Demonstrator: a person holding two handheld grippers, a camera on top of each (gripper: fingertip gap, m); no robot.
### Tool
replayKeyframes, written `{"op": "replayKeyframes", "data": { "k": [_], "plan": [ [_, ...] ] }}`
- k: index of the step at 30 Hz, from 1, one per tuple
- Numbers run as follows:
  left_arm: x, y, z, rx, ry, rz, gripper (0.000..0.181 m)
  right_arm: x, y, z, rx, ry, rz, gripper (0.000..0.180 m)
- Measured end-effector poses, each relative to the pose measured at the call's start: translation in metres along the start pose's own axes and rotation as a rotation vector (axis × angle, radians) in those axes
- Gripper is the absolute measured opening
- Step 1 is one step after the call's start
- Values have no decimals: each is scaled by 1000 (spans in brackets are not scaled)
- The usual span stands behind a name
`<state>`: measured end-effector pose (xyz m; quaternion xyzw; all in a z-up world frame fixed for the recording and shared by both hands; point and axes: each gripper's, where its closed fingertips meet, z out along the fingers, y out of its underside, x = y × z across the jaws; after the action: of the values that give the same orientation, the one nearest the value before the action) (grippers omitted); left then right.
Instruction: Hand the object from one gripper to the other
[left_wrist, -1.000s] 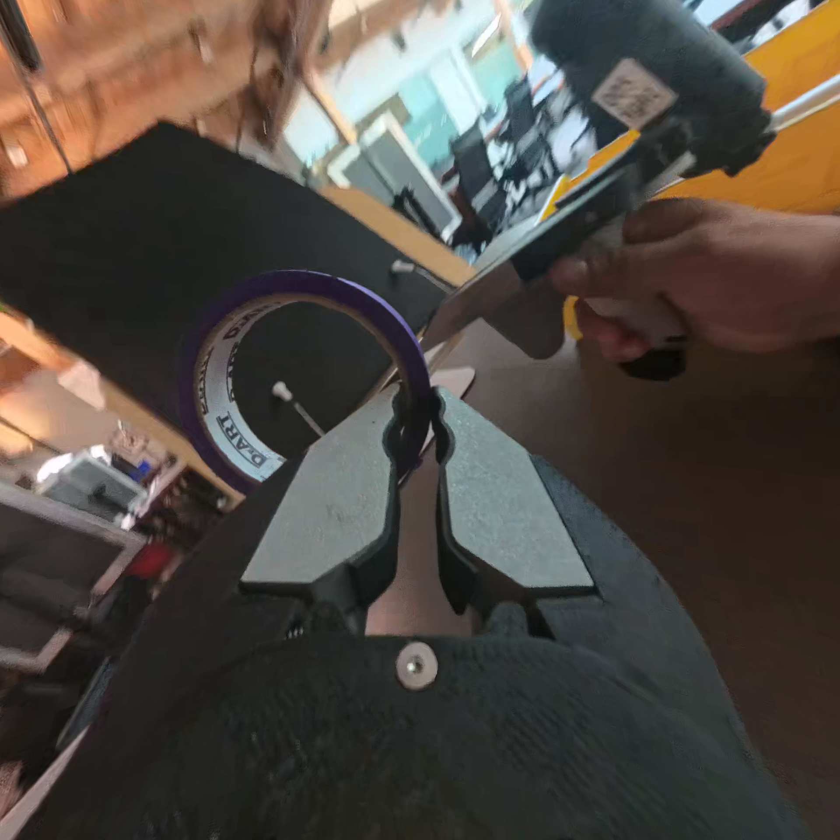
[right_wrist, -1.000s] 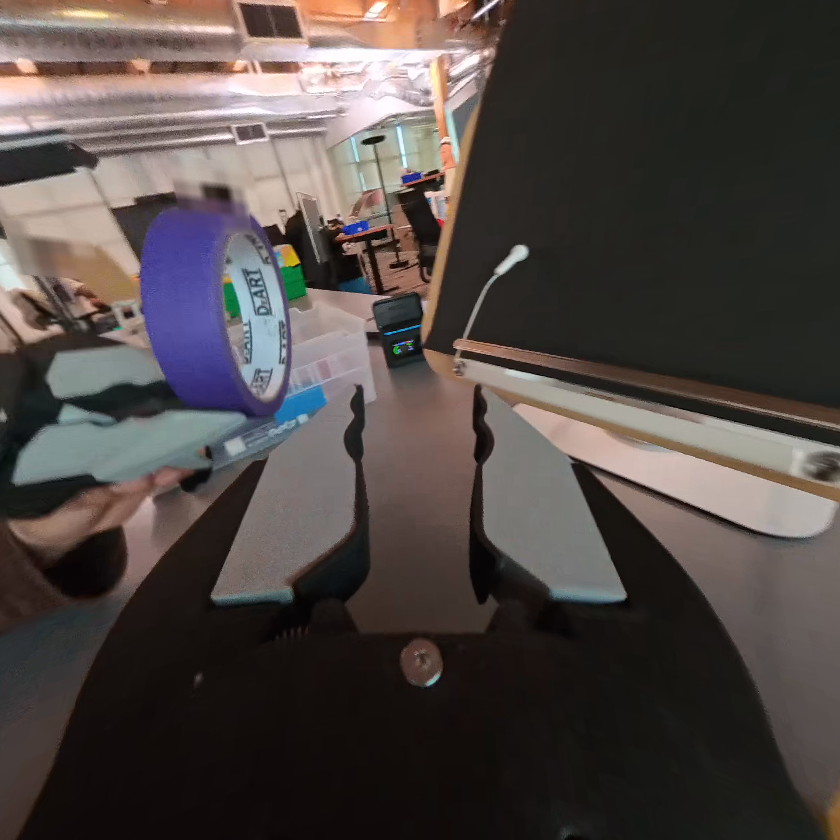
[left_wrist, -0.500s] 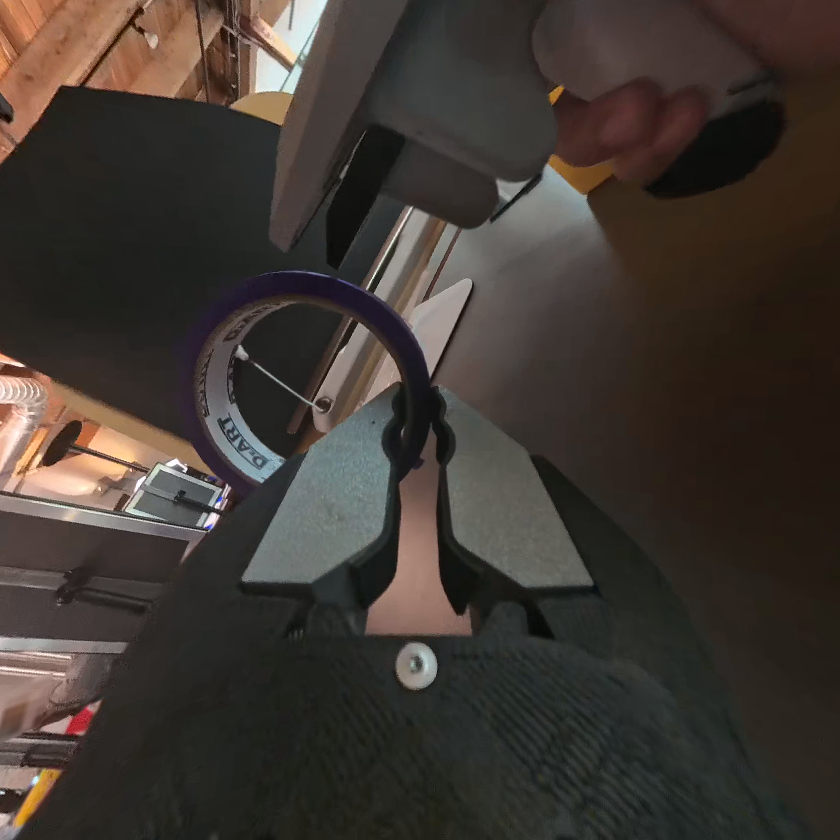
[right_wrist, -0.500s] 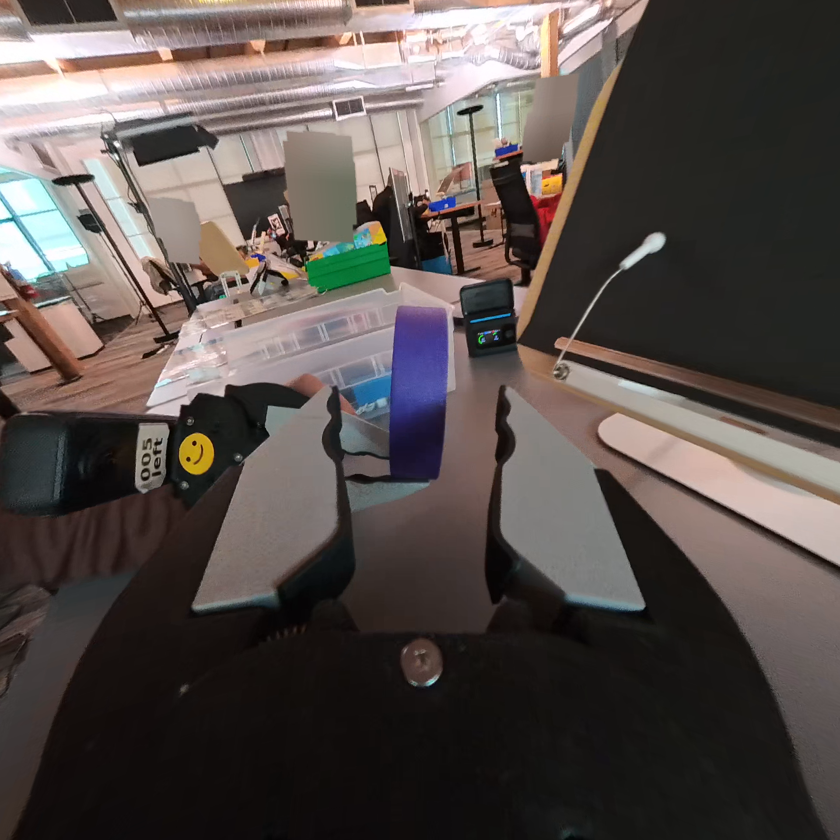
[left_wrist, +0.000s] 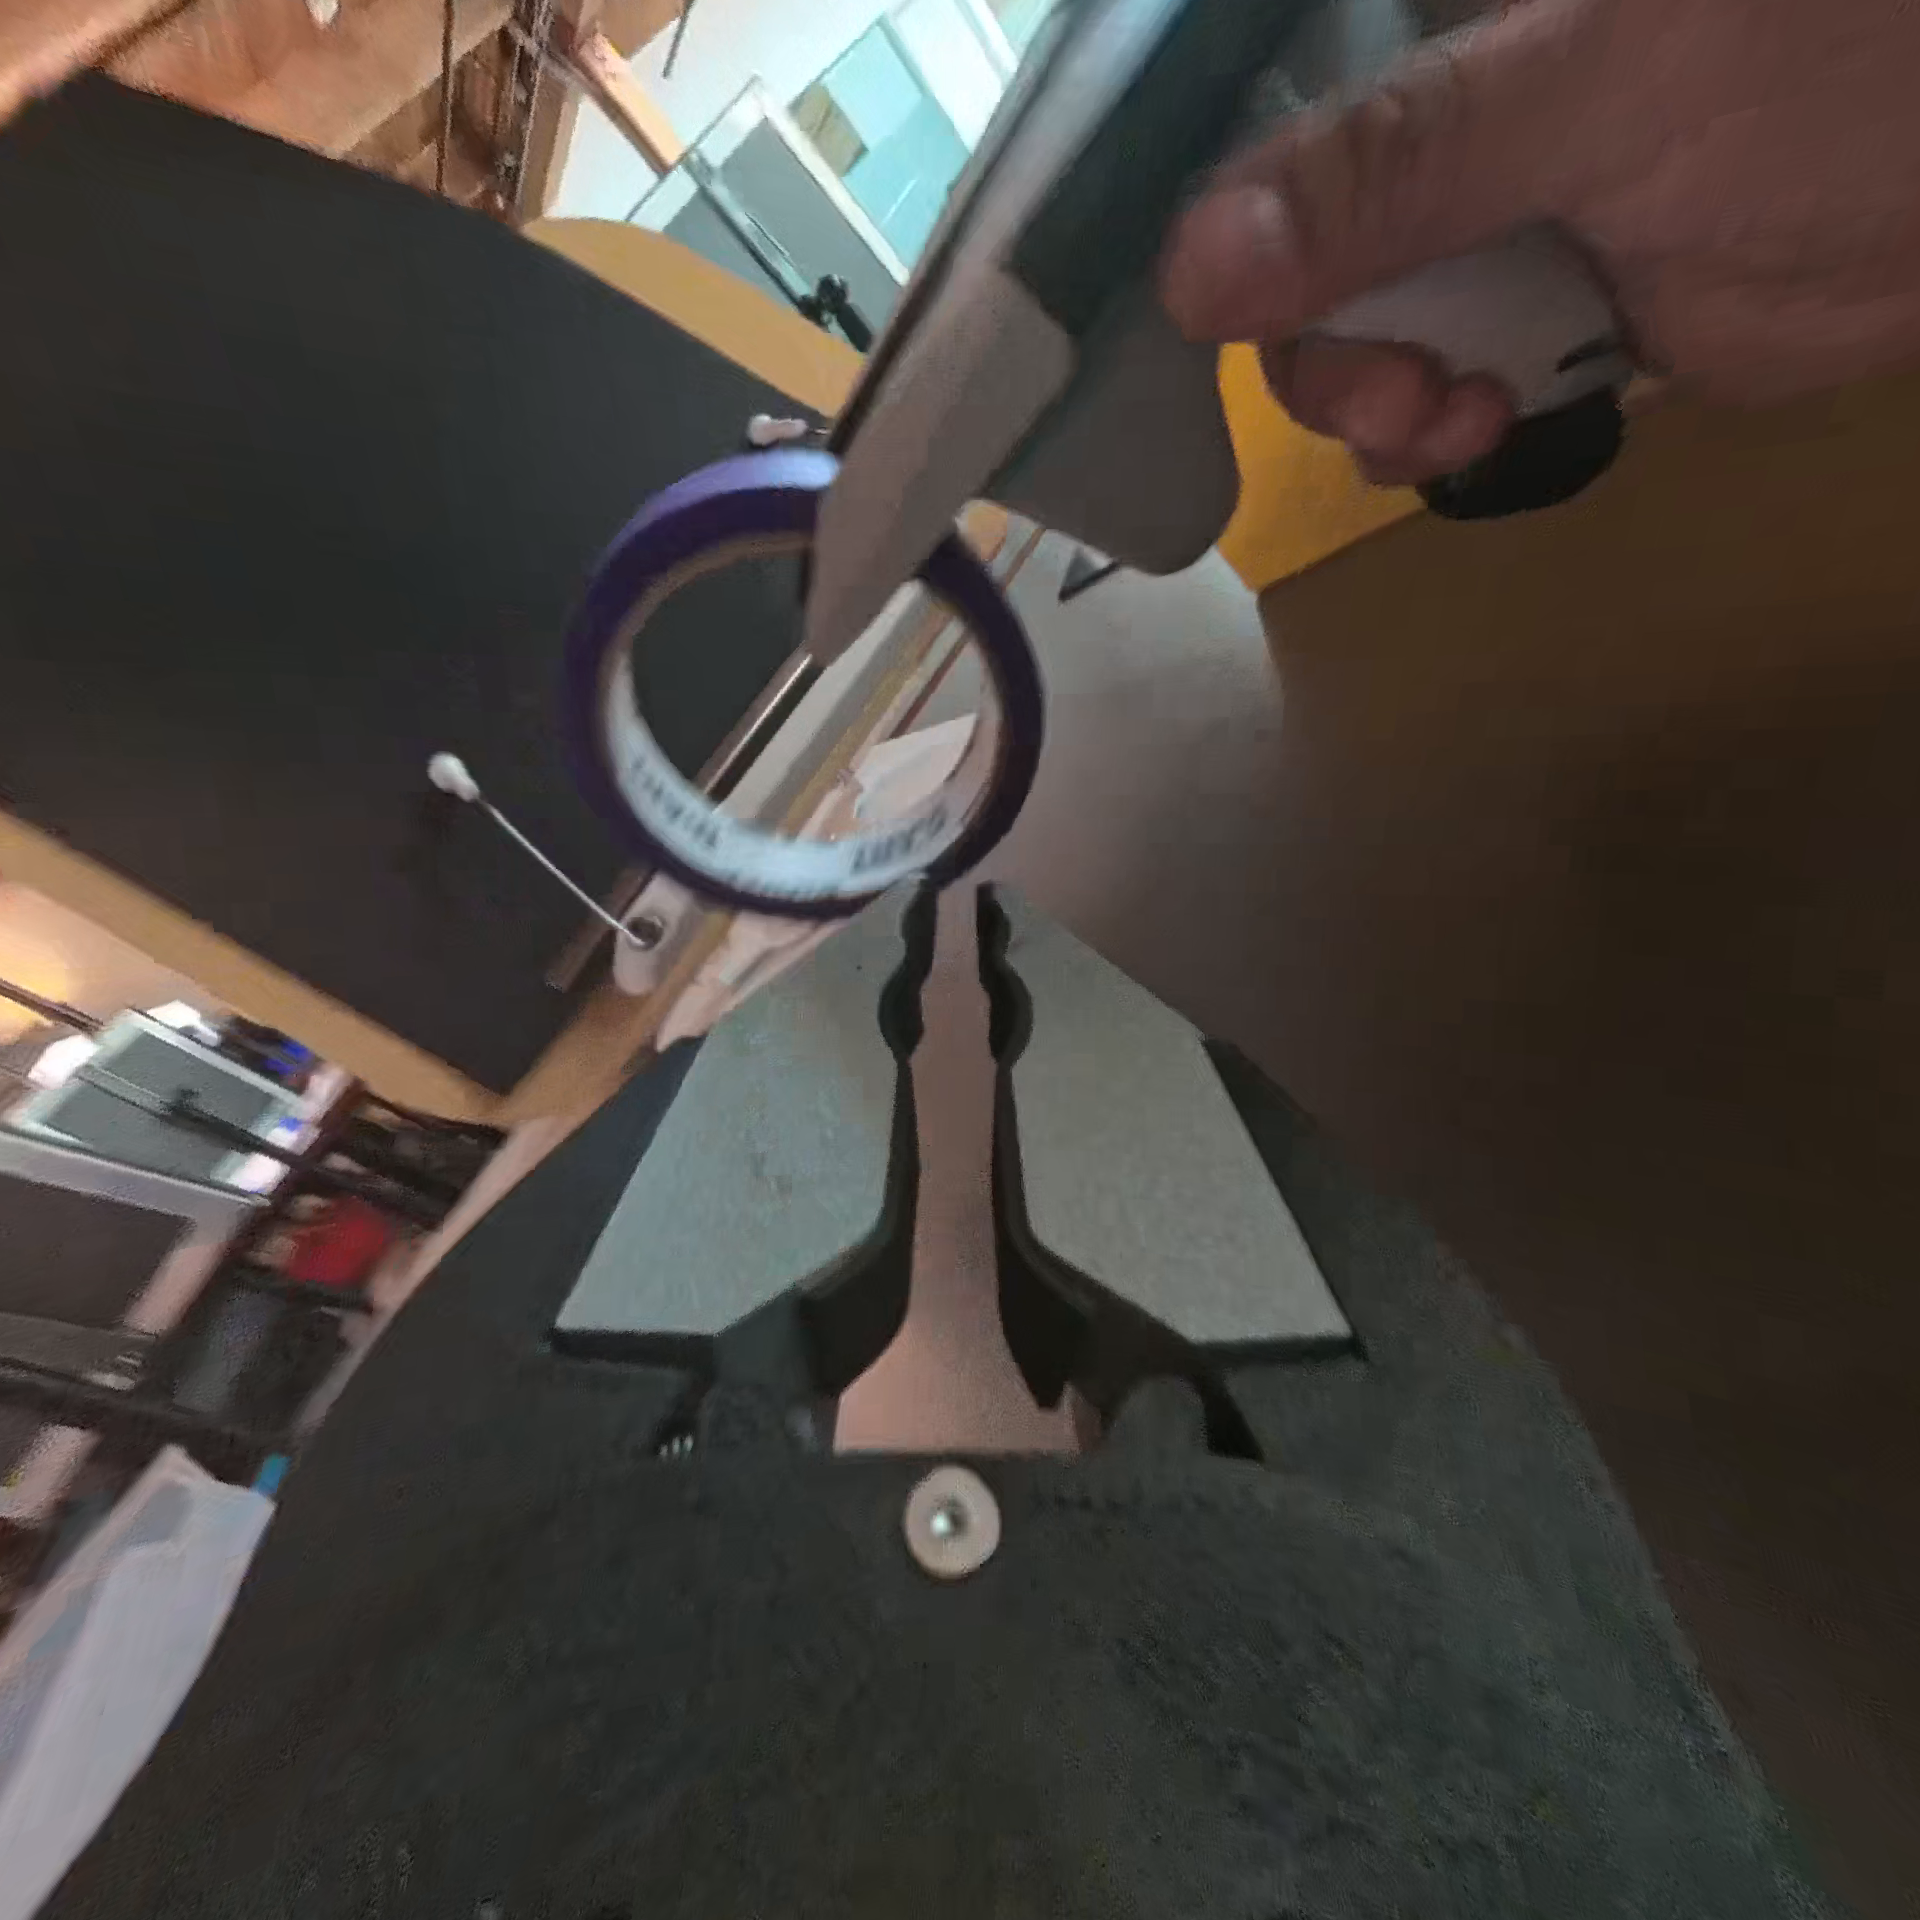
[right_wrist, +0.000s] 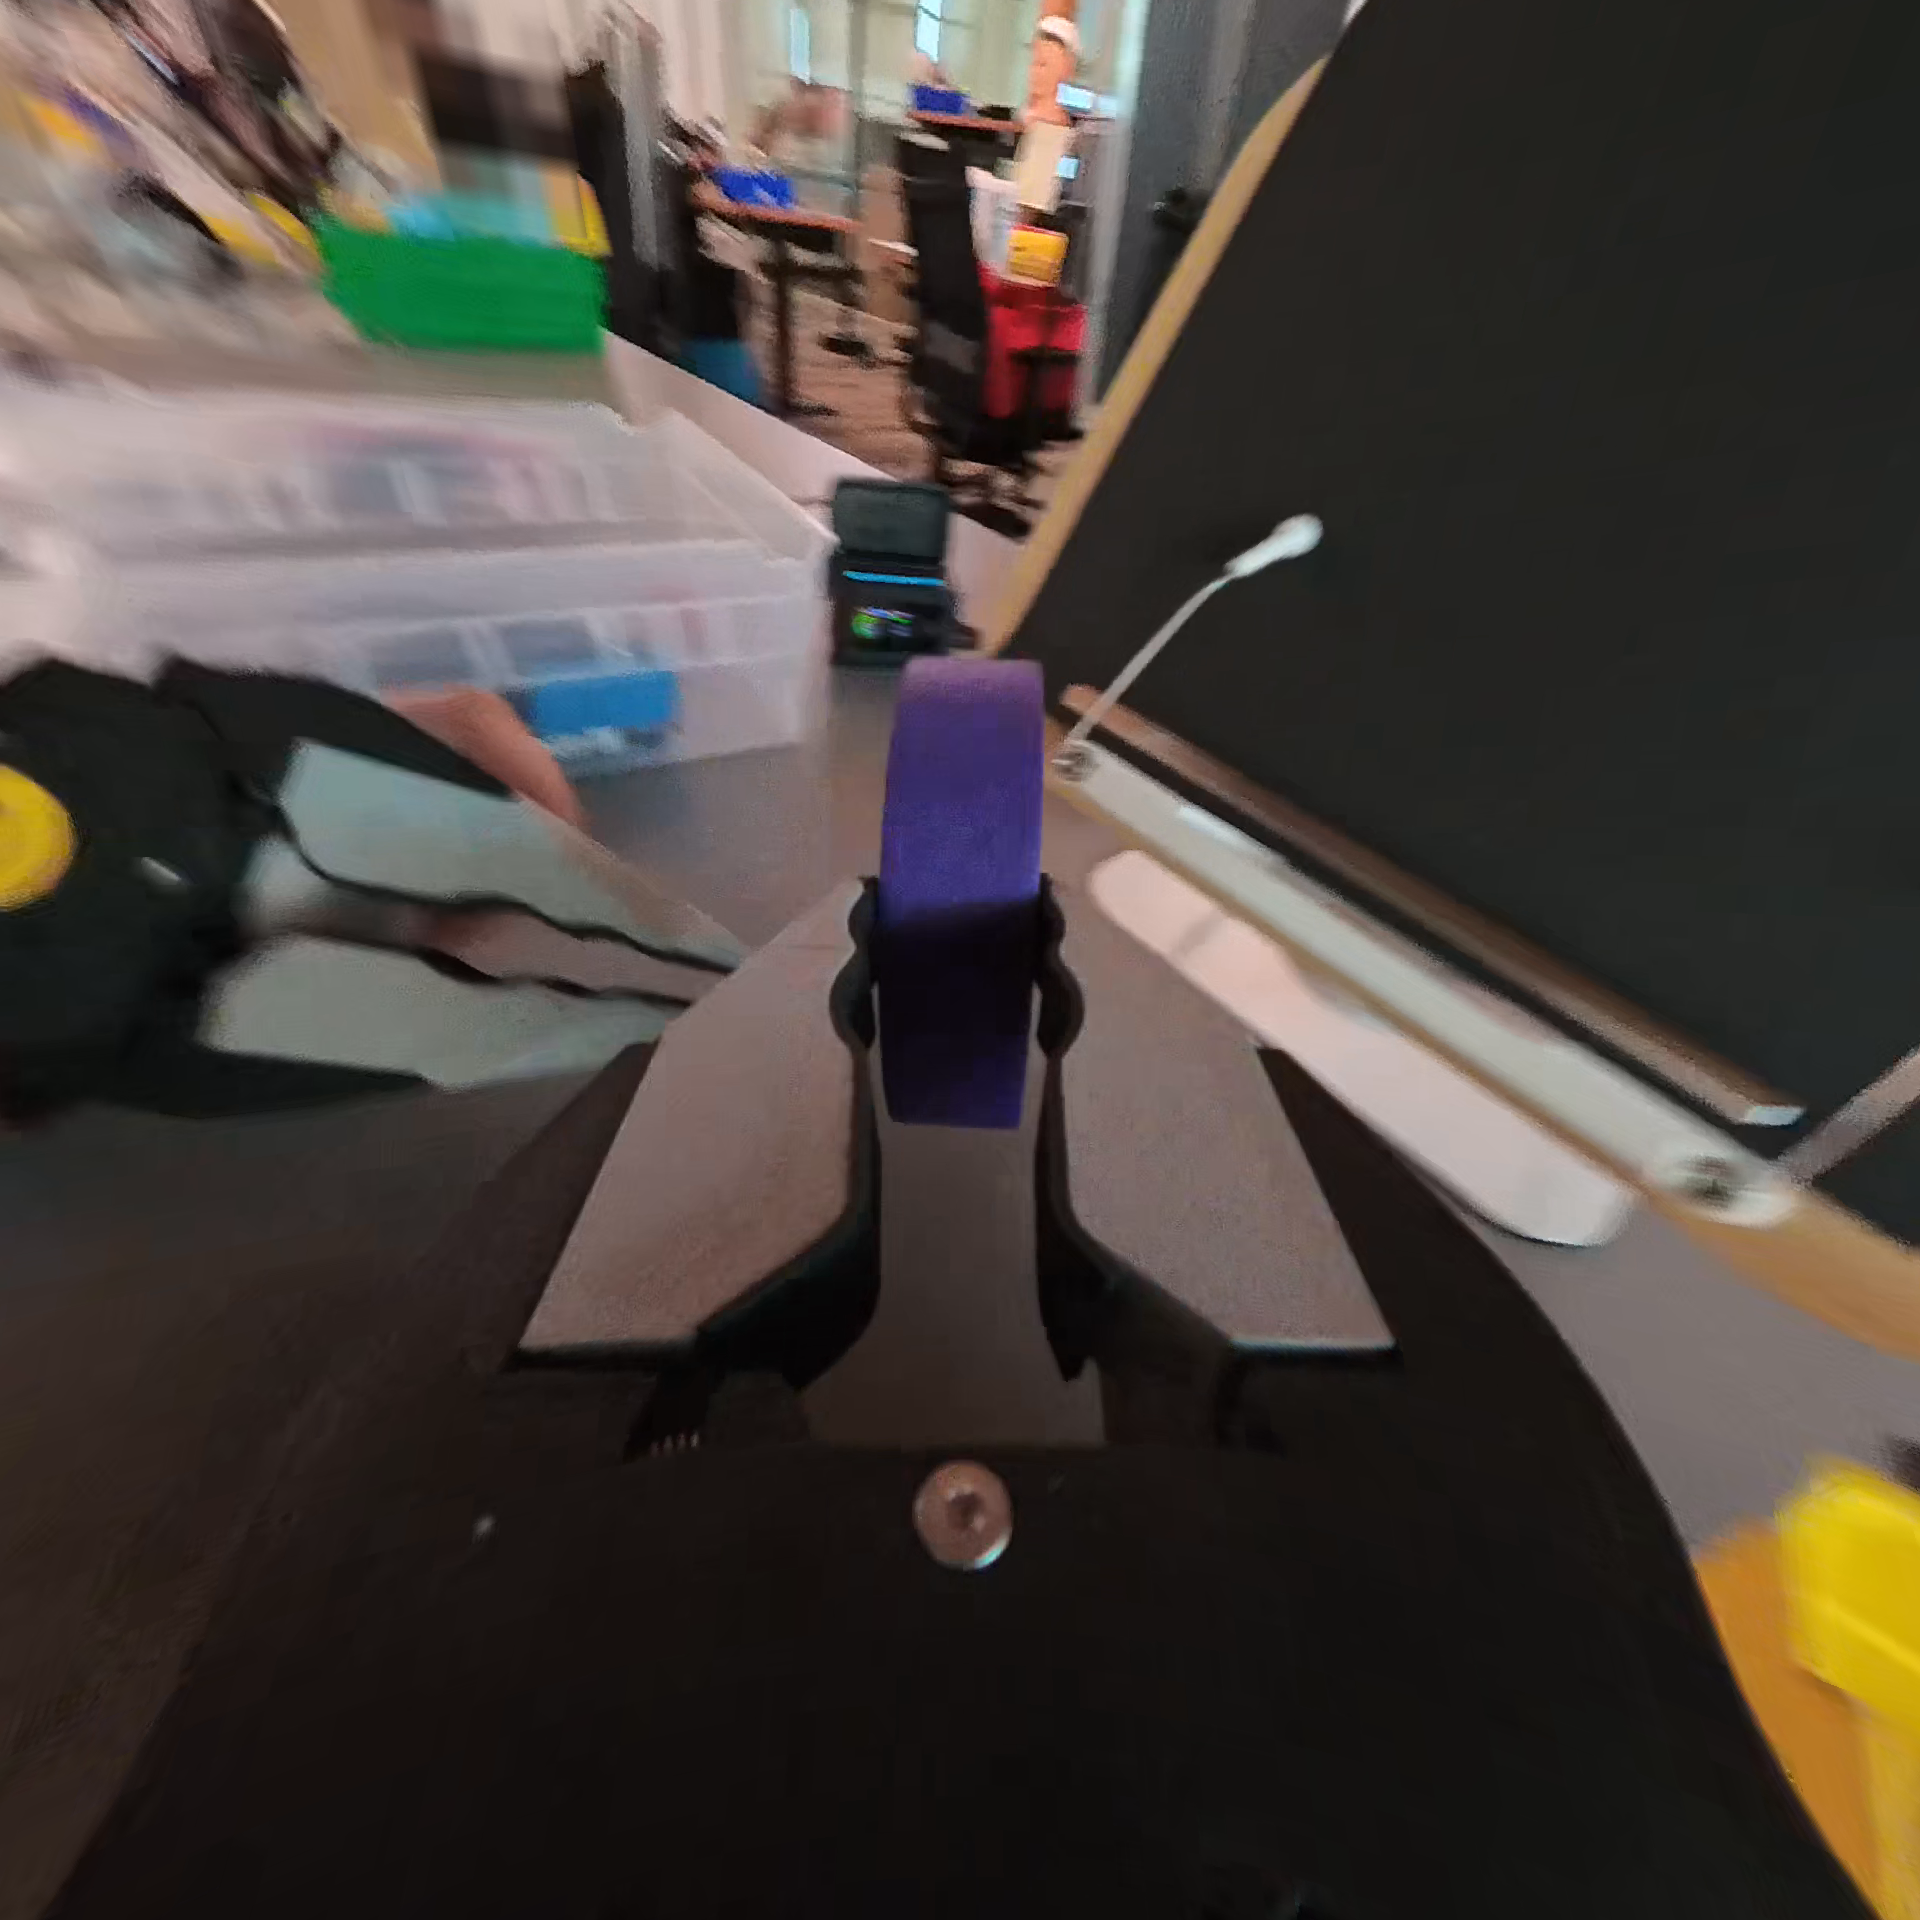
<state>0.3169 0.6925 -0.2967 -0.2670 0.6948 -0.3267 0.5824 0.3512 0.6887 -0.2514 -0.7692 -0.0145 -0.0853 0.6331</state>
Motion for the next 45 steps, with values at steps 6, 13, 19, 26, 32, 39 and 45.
{"op": "replayKeyframes", "data": {
  "k": [6,13,19,26,32,39,45],
  "plan": [
    [-14,-12,-9,71,103,-503,36,15,-3,-7,-89,331,-502,25],
    [-23,-16,-16,115,354,-1155,72,-6,-11,-2,-86,431,-966,25],
    [-27,-12,-19,149,535,-1469,83,-35,6,7,-119,400,-1299,25],
    [-37,-4,-19,177,522,-1538,72,-79,7,12,-48,333,-1431,25],
    [-29,-1,-23,128,589,-1503,41,-93,14,14,-35,299,-1478,25],
    [-30,-7,-24,157,575,-1388,40,-88,20,14,-59,240,-1326,26],
    [-50,-6,-29,197,446,-1232,26,-77,22,2,-36,-100,-629,48]
  ]
}}
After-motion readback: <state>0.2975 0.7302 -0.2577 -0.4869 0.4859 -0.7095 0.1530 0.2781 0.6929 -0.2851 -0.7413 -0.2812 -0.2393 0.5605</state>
